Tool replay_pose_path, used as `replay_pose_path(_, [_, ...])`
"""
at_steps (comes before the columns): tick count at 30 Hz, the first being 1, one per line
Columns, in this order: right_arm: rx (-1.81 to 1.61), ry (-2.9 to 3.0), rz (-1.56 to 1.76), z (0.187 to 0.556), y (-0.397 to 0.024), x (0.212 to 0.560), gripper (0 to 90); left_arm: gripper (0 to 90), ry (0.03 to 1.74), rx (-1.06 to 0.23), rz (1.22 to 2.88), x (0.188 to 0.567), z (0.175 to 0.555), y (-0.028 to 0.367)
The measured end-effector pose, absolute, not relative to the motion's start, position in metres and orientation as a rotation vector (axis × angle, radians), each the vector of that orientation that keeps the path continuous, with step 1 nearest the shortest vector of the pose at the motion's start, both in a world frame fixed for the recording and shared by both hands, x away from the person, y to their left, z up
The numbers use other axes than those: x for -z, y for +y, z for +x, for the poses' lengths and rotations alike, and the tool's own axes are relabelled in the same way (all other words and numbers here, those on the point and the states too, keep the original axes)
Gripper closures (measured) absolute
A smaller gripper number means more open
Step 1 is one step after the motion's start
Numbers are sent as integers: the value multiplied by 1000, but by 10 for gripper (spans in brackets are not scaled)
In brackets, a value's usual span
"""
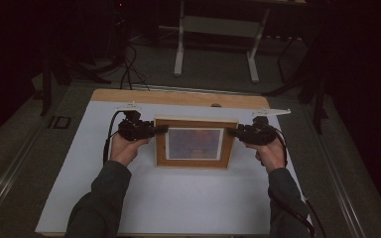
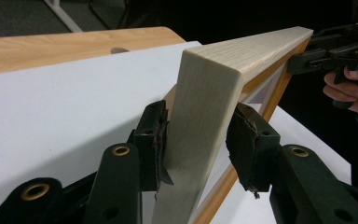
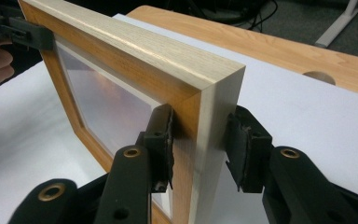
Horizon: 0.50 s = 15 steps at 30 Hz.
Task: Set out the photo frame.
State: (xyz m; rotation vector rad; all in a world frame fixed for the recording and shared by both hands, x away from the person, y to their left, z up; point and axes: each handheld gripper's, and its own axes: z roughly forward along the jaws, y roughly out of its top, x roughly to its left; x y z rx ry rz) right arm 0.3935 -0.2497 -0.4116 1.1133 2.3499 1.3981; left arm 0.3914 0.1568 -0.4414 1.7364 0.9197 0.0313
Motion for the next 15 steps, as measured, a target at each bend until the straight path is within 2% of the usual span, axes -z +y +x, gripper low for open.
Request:
replay_pose_path(7, [-1394,2381,1122,391,-248,410,637,608,919,12,1757,440,389,161])
replay_pose_path(15, [-1407,2394,1106,389,-246,411,637,598,933,-17,1754,439,383,163])
